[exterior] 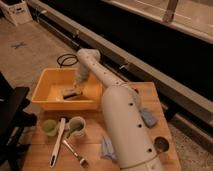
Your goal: Wipe tray with eraser
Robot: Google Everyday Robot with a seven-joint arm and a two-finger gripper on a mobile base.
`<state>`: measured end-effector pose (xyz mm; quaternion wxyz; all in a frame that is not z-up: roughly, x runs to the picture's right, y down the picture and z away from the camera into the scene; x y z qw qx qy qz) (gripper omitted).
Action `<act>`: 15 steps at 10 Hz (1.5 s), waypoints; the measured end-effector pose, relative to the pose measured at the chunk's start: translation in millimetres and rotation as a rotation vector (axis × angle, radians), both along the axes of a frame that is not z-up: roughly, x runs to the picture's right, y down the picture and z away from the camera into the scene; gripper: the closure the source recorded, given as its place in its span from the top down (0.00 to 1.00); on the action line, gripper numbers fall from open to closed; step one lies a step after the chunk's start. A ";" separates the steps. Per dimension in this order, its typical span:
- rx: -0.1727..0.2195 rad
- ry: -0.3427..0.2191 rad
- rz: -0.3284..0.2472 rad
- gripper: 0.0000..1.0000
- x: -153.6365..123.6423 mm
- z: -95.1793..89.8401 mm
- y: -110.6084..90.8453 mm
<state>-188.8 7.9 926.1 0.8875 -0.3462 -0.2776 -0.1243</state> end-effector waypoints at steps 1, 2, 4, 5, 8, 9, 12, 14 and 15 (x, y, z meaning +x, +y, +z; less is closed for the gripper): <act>0.007 -0.020 -0.019 0.00 -4.4 -10.1 6.3; 0.004 -0.036 -0.040 0.00 -5.6 -20.9 16.7; -0.012 -0.032 -0.054 0.00 -3.2 -34.9 33.2; -0.020 -0.011 -0.052 0.00 8.6 -36.6 36.2; -0.025 0.063 -0.031 0.00 49.8 -26.0 22.9; -0.025 0.080 -0.029 0.00 58.3 -15.8 14.3; -0.012 0.046 -0.029 0.00 45.3 3.1 -0.4; -0.004 -0.001 -0.040 0.00 16.1 2.2 -1.9; 0.000 -0.039 -0.039 0.00 -3.2 -2.0 -1.4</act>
